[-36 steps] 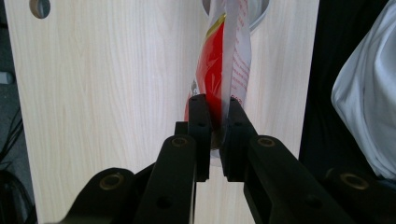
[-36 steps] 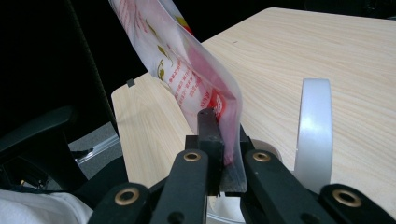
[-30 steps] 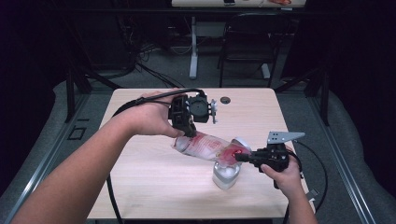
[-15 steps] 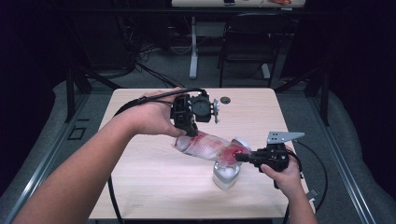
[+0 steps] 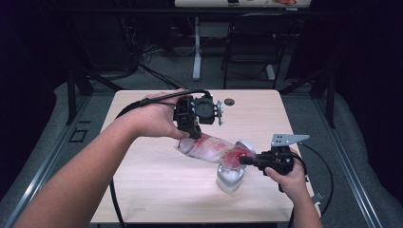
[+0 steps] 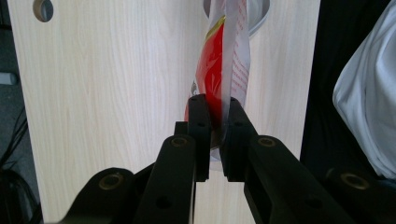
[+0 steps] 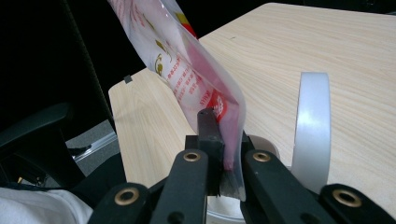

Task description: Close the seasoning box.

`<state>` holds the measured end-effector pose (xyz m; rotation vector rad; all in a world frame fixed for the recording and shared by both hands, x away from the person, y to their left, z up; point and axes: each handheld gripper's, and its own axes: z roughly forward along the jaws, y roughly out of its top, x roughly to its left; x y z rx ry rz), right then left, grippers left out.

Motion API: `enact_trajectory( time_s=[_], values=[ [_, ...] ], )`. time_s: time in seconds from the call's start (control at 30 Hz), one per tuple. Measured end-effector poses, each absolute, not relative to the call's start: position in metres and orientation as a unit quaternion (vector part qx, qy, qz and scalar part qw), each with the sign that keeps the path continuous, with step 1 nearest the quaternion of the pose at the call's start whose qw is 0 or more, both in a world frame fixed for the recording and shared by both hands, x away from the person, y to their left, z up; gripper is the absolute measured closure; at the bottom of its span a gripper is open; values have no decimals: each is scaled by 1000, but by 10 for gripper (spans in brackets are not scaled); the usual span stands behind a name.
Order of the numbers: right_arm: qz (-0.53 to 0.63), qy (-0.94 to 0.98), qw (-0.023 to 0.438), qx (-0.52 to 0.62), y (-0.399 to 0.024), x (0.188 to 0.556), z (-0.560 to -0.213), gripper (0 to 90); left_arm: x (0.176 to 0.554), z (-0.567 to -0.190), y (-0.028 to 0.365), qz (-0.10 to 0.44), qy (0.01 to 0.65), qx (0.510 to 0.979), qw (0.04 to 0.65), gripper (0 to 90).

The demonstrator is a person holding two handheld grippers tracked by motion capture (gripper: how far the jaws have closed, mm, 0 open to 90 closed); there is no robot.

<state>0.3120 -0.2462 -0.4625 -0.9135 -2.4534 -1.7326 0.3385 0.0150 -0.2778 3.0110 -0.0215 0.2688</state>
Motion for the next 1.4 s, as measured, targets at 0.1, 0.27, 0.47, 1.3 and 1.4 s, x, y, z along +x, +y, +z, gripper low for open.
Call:
enact_trajectory(
  time_s=[0.1,0.27,0.47,1.3,1.4],
  values=[
    [-552,-782,1,-291,-246,312,-462,898,339,-278,15,90,-6,994,62,846],
    [-552,-781,1,-291,-246,312,-462,898,339,-278,15,88,-7,994,62,845],
    [-552,-782,1,-290,-246,312,-462,898,339,-278,16,87,-5,994,62,845],
    [-551,-783,-1,-290,-246,312,-463,897,339,-277,14,92,-12,994,58,845],
    [-551,-783,-1,-290,-246,312,-463,897,339,-277,14,92,-12,994,58,844]
  ],
)
